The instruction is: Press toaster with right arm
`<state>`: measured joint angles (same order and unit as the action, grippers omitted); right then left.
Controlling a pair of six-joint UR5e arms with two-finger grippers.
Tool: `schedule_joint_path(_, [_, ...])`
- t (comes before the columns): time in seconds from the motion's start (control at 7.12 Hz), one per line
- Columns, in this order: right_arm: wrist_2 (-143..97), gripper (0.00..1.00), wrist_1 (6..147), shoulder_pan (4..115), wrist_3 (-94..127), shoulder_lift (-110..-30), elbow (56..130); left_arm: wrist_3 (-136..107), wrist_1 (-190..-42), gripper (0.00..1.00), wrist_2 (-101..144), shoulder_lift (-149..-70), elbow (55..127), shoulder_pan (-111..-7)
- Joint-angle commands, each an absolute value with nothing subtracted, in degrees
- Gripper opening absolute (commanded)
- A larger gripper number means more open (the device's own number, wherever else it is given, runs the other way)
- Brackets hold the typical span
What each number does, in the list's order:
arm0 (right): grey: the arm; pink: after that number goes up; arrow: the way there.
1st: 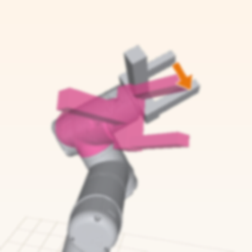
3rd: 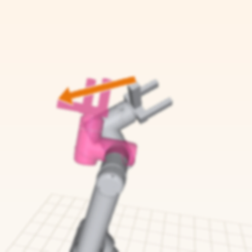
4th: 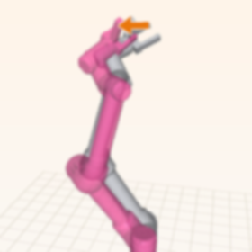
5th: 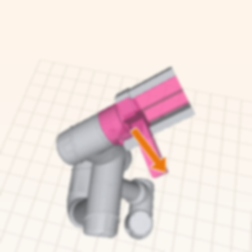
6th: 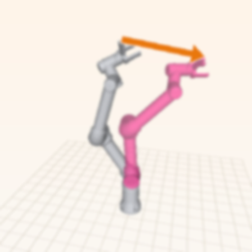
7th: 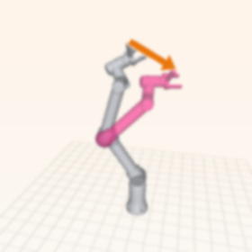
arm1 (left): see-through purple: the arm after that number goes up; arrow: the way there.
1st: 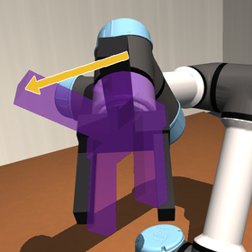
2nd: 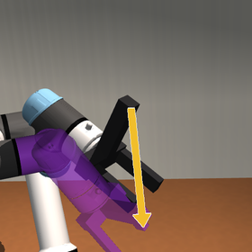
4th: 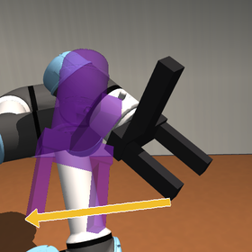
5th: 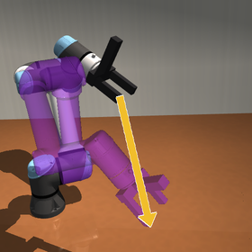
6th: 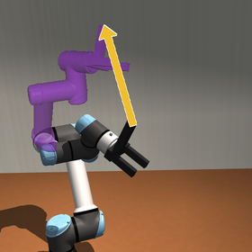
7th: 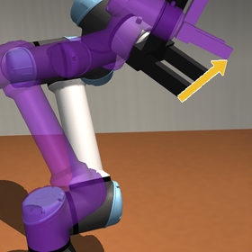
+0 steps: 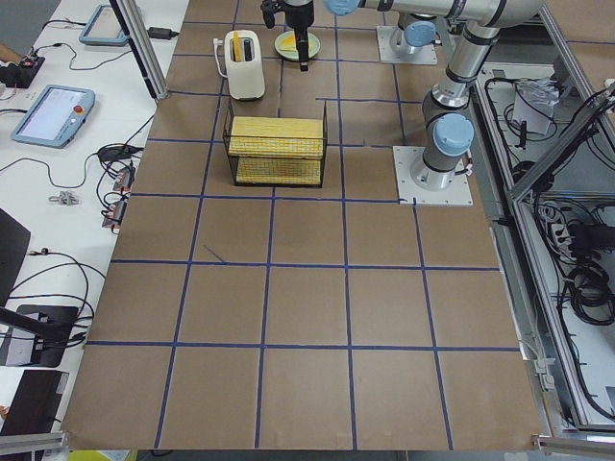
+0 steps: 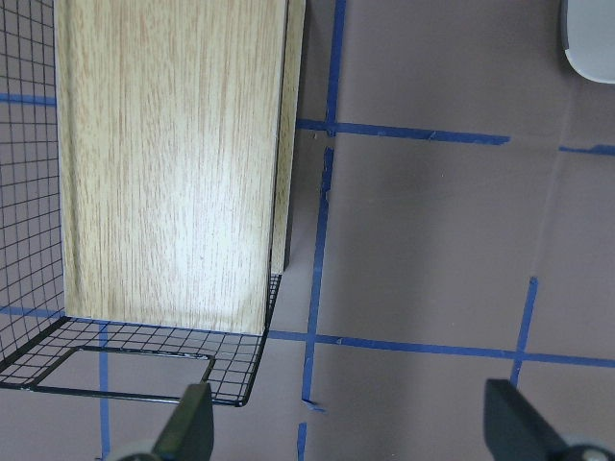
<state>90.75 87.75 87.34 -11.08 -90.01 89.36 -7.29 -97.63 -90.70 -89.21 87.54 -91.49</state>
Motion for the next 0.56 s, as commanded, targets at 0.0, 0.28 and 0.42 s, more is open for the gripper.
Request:
schedule_joint_path(0.0, [90.8, 1.00, 88.5, 87.3, -11.1, -90.0, 90.3, -7.3, -97.6, 1.00, -90.7, -89.2, 87.5, -91.5])
schedule_joint_path(0.28, [90.6, 1.00, 88.9, 87.2, -11.2, -90.0, 90.6, -7.3, -97.6, 1.00, -90.7, -89.2, 87.5, -91.5])
schedule_joint_path(0.42, [90.8, 1.00, 88.9, 87.2, -11.3, -90.1, 91.1, -7.3, -97.6, 1.00, -90.7, -89.2, 87.5, -91.5])
